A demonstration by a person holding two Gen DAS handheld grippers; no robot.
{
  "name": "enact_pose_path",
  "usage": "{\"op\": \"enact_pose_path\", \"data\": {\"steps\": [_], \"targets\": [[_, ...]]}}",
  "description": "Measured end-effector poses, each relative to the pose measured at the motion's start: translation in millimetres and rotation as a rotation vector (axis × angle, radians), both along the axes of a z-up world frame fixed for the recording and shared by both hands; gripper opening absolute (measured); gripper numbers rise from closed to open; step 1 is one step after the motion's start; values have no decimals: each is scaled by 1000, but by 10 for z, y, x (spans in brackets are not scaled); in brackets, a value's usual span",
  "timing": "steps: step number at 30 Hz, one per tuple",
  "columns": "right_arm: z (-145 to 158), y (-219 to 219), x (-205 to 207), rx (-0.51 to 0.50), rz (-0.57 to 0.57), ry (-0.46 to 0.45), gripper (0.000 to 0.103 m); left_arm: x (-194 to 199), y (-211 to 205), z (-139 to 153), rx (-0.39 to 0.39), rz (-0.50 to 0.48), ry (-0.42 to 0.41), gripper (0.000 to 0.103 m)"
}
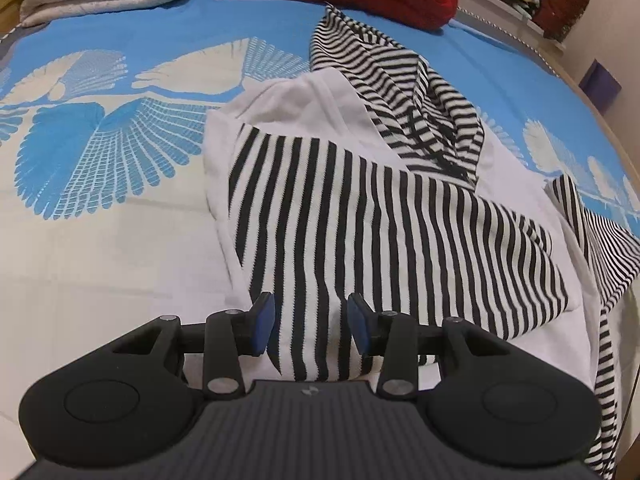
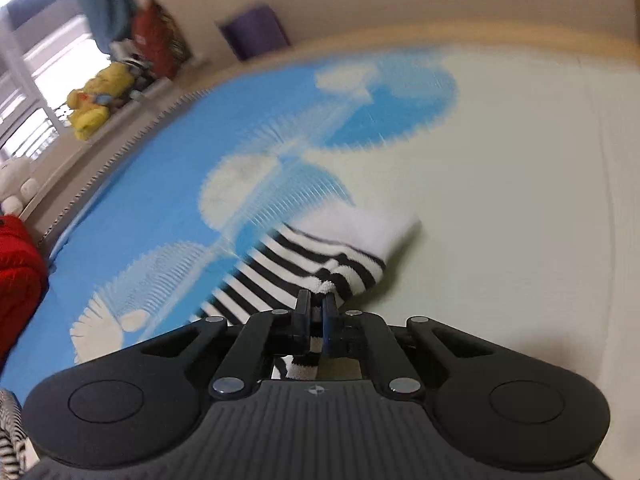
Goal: Fold small clothes
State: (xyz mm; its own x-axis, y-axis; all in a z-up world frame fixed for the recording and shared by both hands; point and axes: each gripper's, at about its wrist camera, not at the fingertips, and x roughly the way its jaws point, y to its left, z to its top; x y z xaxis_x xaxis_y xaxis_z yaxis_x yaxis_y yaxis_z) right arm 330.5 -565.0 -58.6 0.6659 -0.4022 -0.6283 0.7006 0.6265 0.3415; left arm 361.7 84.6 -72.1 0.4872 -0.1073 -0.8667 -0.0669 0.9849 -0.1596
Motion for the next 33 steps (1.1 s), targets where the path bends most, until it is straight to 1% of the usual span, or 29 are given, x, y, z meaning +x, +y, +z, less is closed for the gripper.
{"op": "enact_pose_path", "data": {"steps": [2, 3, 5, 6, 8, 10, 11, 12, 13, 14, 15, 17, 18, 19, 20, 21, 23, 26, 28, 30, 32, 33], "targets": [[213, 234, 58, -114, 40, -21, 4, -3, 39, 69, -19, 16, -15, 44], [353, 411, 82, -187, 72, -31, 4, -8, 59, 105, -28, 22, -24, 44], [602, 771, 115, -293, 159, -71, 4, -19, 123, 192, -51, 44, -45, 44], [750, 1041, 116, -358, 221, -99, 4, -21, 153, 220, -58, 54, -51, 44], [997, 1577, 74, -456, 354, -166, 4, -33, 243, 270, -76, 84, -59, 45], [1167, 2207, -6, -506, 538, -247, 4, -48, 340, 302, -88, 114, -58, 45], [1211, 2532, -62, -506, 652, -281, 4, -62, 386, 319, -93, 126, -59, 44], [1211, 2866, -119, -482, 786, -296, 4, -75, 438, 339, -100, 135, -61, 44], [1176, 3110, -151, -438, 900, -285, 5, -91, 498, 367, -108, 145, -66, 44], [1097, 3381, -185, -368, 1035, -247, 5, -110, 542, 385, -112, 153, -70, 44], [994, 3609, -224, -309, 1137, -195, 5, -128, 589, 406, -116, 160, -74, 44], [770, 3942, -310, -219, 1266, -75, 8, -159, 669, 430, -125, 172, -75, 44], [673, 4048, -343, -187, 1301, -6, 11, -168, 693, 437, -128, 174, -74, 44], [600, 4110, -383, -163, 1305, 48, 12, -183, 712, 443, -130, 175, -74, 44], [561, 4122, -416, -139, 1286, 89, 15, -194, 730, 450, -131, 175, -75, 44], [559, 4108, -440, -116, 1263, 113, 18, -193, 740, 458, -132, 174, -76, 44], [624, 4010, -448, -67, 1185, 138, 21, -197, 737, 468, -134, 173, -79, 44], [751, 3782, -412, -11, 1074, 145, 22, -179, 687, 453, -131, 166, -76, 44], [840, 3679, -360, -11, 1013, 133, 22, -167, 640, 429, -126, 160, -73, 44], [847, 3555, -328, -31, 991, 102, 28, -154, 589, 409, -117, 155, -71, 44], [764, 3483, -362, -96, 982, 73, 31, -143, 549, 381, -102, 151, -67, 44], [685, 3502, -341, -141, 977, 75, 31, -136, 534, 363, -94, 151, -64, 44]]}}
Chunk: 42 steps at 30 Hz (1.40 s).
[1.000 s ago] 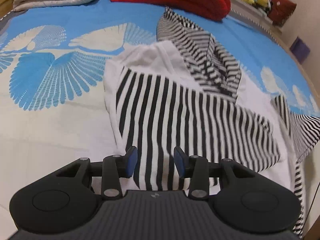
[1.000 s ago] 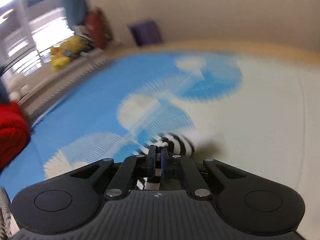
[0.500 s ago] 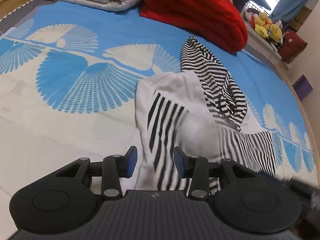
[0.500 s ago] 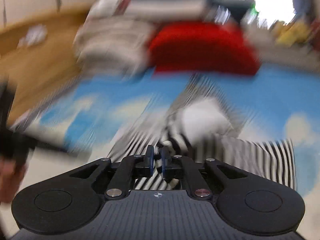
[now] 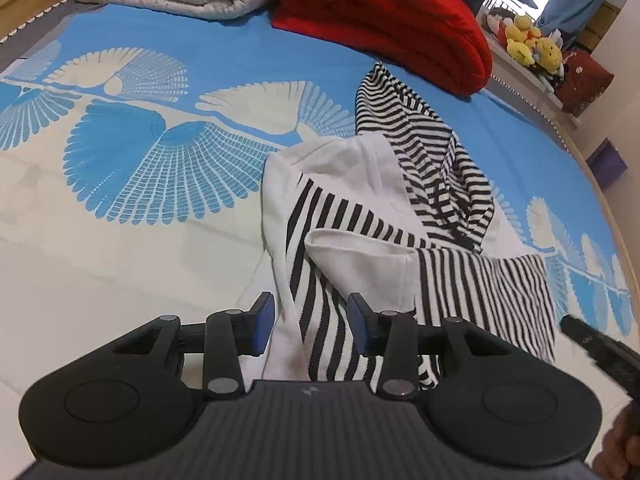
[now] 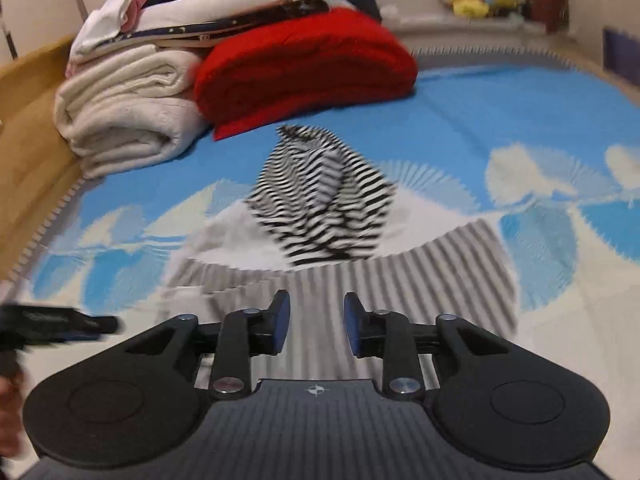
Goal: Fold small clothes
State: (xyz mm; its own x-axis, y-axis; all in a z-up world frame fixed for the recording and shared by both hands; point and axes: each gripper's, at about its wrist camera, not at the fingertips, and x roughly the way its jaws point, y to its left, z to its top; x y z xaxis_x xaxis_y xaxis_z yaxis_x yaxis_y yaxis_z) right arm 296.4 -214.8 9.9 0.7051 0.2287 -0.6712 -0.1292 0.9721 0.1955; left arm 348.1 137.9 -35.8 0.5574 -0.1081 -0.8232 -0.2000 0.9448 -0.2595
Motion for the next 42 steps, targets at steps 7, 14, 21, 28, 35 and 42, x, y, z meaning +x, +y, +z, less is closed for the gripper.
{"op": "enact_pose_path", "data": {"steps": [7, 14, 21, 28, 35, 42], "targets": [[-492, -115, 319, -28, -39, 135, 32, 81, -38, -84, 2, 14, 10, 44], [-862, -362, 375, -35, -119, 351, 32, 204, -109, -210, -51, 39, 18, 44], [-689, -433, 364, -1, -119, 324, 34, 303, -248, -378, -274, 50, 14, 61], [-829, -482, 382, 63, -165, 394, 34, 457, -604, -551, -198, 81, 45, 80], [-817, -484, 367, 54, -149, 396, 34, 513, -615, -770, -136, 189, 70, 77], [-800, -541, 389, 60, -166, 406, 34, 173, -201, -486, -131, 404, 30, 24]]}}
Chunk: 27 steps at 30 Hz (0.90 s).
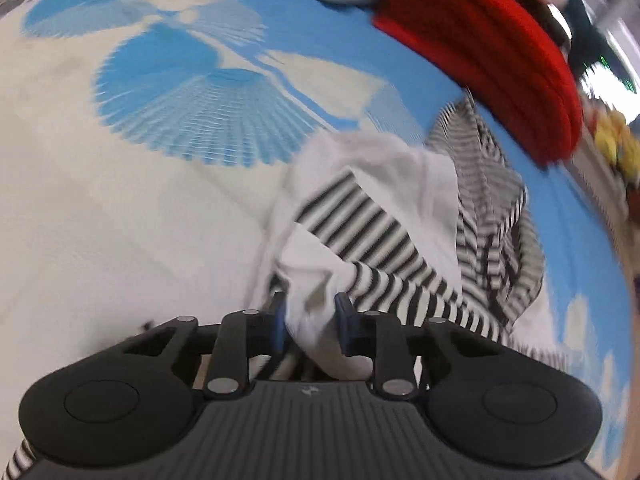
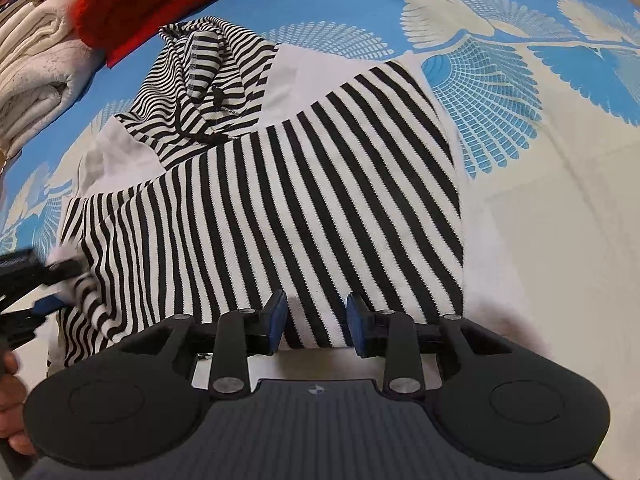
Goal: Fold small clothes
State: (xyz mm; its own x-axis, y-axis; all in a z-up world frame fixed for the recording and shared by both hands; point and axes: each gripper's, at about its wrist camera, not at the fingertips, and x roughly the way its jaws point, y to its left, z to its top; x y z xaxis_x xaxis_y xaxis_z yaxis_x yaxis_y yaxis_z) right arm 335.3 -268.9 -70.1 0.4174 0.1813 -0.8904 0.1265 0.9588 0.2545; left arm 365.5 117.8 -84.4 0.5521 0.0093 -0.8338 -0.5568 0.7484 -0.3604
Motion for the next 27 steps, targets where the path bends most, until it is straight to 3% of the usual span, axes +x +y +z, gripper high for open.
{"op": "enact_pose_path", "data": {"steps": [2, 6, 7, 9, 13, 15, 17, 19, 20, 23, 24, 26, 27], "targets": [[9, -19, -3, -3, -8, -1, 34, -69, 74, 25, -45, 1, -8, 21], [8, -45, -10, -4, -25, 7, 34, -146, 278, -121, -226, -15, 10, 15], [10, -49, -10, 0, -32, 10, 34, -158, 309, -124, -221, -17, 16, 6], [25, -47, -11, 6, -46, 13, 34, -147, 348, -47, -205, -51, -16, 6], [129, -10, -24, 23, -66, -42, 34, -180, 250, 457, -97, -211, -246, 6], [201, -8, -31, 45, -73, -86, 34, -233, 239, 576, -65, -239, -293, 6], [237, -3, -29, 43, -78, -109, 34, -262, 301, 497, -83, -224, -221, 8], [195, -10, -14, 37, -93, -85, 34, -244, 378, 289, -58, -183, -45, 13], [137, -22, -3, 26, -103, -48, 34, -245, 398, 245, -32, -170, -6, 14], [-43, -91, 7, -8, -152, 47, 34, -229, 255, 402, 128, -253, -70, 14], [-60, -106, 5, -8, -167, 55, 34, -223, 181, 459, 149, -295, -99, 17], [-23, -105, 6, -10, -175, 42, 34, -181, 60, 462, 144, -378, -125, 29], [9, -96, 5, -13, -173, 27, 34, -140, 15, 369, 109, -407, -91, 31]]}}
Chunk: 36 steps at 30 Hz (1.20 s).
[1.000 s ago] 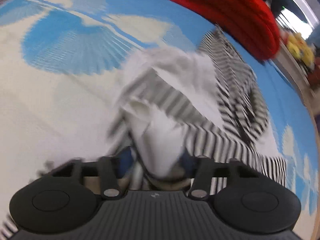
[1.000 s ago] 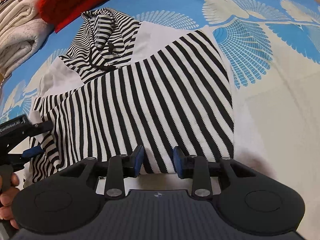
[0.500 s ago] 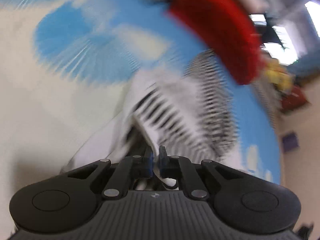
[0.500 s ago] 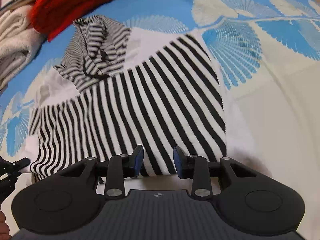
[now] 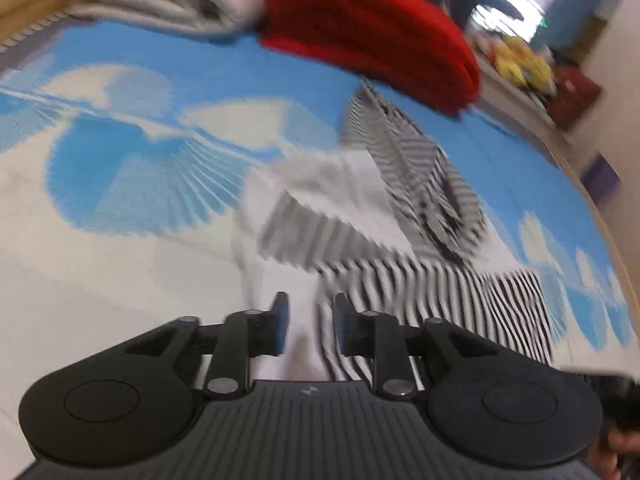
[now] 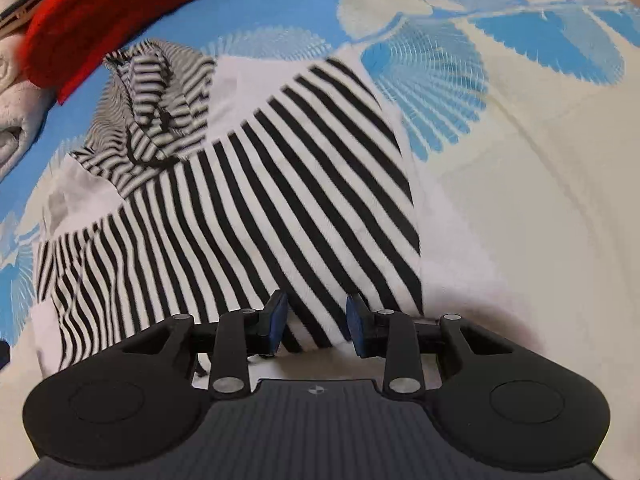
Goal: Fold small clothes
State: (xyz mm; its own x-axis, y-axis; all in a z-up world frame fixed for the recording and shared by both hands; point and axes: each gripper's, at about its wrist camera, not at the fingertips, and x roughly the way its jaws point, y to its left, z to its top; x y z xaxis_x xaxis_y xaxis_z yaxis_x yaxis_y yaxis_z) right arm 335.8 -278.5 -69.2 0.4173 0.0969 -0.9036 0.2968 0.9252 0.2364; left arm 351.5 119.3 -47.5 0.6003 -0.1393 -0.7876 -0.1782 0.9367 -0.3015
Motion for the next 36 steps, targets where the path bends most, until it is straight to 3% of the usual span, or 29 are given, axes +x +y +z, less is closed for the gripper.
{"op": "enact_pose_path", "data": {"steps": [3, 5, 8, 11, 15, 18, 22, 26, 30, 33, 36], "targets": [[29, 11, 4, -26, 16, -20, 34, 64, -57, -424, -45, 29, 212, 31], [-22, -57, 4, -23, -1, 7, 34, 67, -72, -412, -22, 54, 195, 29], [-1, -123, -10, -16, -18, 0, 34, 101, -213, -178, 58, 38, 122, 36], [92, -102, -6, -39, 14, -60, 35, 120, -251, -126, 44, 44, 91, 46], [0, -110, 29, -94, 36, -20, 35, 171, -165, -411, -5, 88, 216, 48], [-96, -176, 30, -59, 8, 21, 35, 138, -171, -252, 46, 103, 182, 49], [73, -120, 13, -59, 8, -40, 36, 125, -229, -72, 54, 70, 101, 60], [103, -11, 39, -103, 51, -70, 38, 152, -218, -164, 22, 71, 143, 60], [-124, -64, 69, -95, 17, 23, 39, 182, -193, -395, 4, 71, 220, 60], [-69, -44, 77, -104, 7, 10, 39, 176, -236, -270, 43, 76, 189, 60], [79, 39, 65, -110, 27, -64, 39, 175, -301, -80, 80, 62, 113, 60]]}}
